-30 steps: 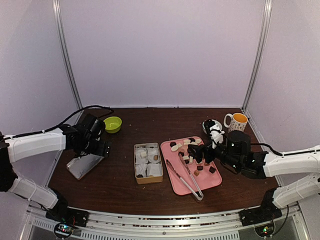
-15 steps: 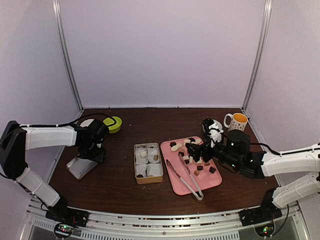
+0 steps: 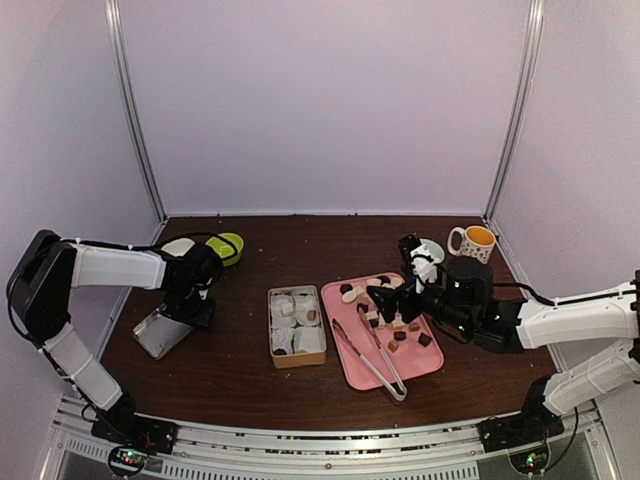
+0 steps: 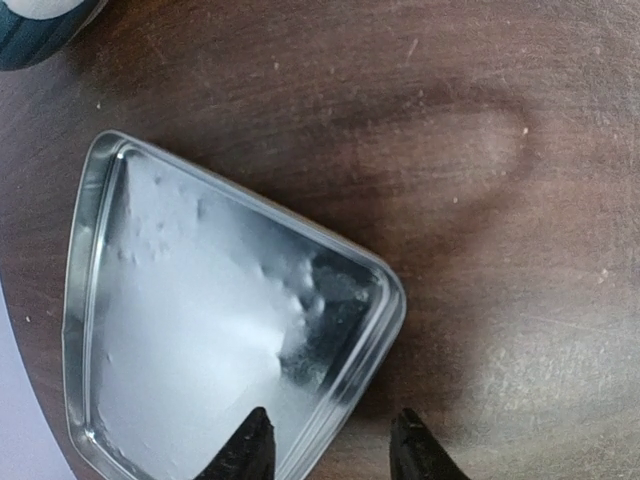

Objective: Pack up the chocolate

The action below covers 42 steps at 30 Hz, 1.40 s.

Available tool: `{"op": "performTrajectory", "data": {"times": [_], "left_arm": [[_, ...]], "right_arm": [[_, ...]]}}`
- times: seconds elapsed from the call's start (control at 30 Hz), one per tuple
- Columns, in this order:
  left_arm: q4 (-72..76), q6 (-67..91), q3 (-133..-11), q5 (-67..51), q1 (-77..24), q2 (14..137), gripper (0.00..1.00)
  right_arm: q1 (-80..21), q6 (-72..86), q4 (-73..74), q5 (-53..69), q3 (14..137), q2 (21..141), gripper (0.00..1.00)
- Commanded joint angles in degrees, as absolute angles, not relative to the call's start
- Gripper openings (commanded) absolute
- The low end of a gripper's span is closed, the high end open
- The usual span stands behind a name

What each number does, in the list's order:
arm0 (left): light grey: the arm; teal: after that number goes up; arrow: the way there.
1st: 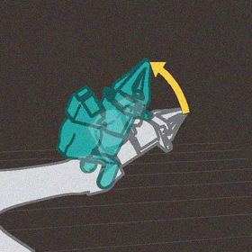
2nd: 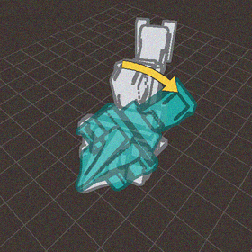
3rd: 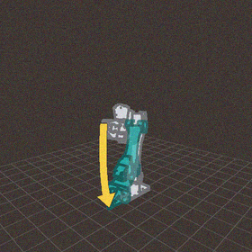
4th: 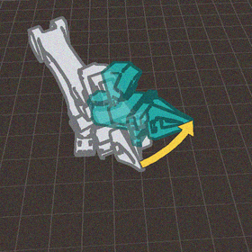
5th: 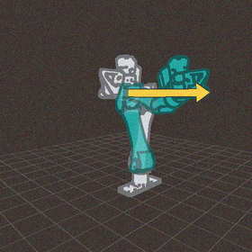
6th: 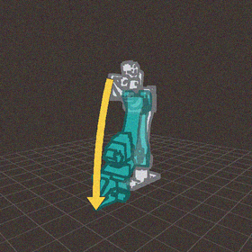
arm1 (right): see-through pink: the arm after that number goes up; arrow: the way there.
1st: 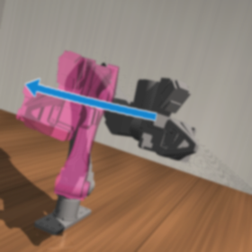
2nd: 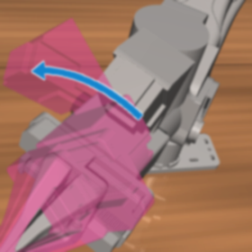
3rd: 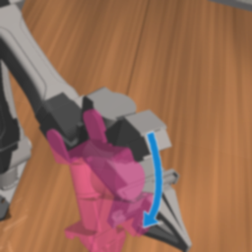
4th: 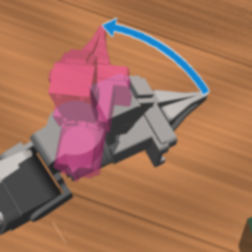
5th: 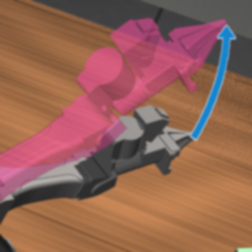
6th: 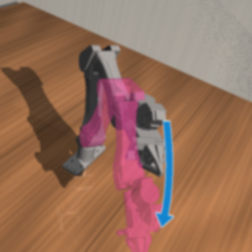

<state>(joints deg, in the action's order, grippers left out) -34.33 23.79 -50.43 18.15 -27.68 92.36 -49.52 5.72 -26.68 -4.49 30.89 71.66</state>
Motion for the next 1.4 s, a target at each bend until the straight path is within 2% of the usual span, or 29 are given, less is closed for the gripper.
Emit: {"op": "performTrajectory", "data": {"times": [0.0, 0.2, 0.33, 0.5, 0.53, 0.67, 0.87, 1.1, 1.37], "left_arm": [[-32.6, 22.6, -52.2, 17.5, -27.2, 93.4, 0.37], [-31.9, 22.1, -52.7, 16.9, -27.2, 94.4, 0.35], [-31.2, 20.1, -53.6, 14.0, -27.2, 97.1, 0.25], [-31.7, 19.8, -54.2, 13.3, -27.2, 98.9, 0.23], [-31.8, 19.6, -54.3, 13.0, -27.2, 98.9, 0.22], [-32.9, 18.9, -55.2, 11.6, -27.3, 98.9, 0.0], [-37.5, 19.2, -56.3, 11.1, -27.8, 97.8, 0.0], [-41.7, 21.9, -57.0, 9.2, -30.2, 89.9, 0.0], [-41.2, 24.4, -61.0, -8.6, -30.6, 77.7, 0.0]], "right_arm": [[-49.4, 5.3, -25.9, -4.2, 32.8, 72.5, 1.0], [-49.4, 5.3, -25.6, -4.1, 33.0, 72.7, 1.0], [-49.4, 5.3, -25.3, -4.0, 33.2, 72.9, 1.0], [-49.3, 5.1, -25.0, -4.1, 33.4, 73.2, 1.0], [-49.3, 5.1, -24.9, -4.0, 33.5, 73.3, 1.0], [-49.4, 5.2, -24.7, -3.7, 33.8, 73.5, 1.0], [-49.4, 5.3, -24.6, -3.5, 33.8, 73.6, 1.0], [-49.3, 5.3, -24.5, -3.3, 34.0, 73.9, 1.0], [-49.3, 5.3, -24.6, -3.1, 33.9, 73.7, 1.0]]}}
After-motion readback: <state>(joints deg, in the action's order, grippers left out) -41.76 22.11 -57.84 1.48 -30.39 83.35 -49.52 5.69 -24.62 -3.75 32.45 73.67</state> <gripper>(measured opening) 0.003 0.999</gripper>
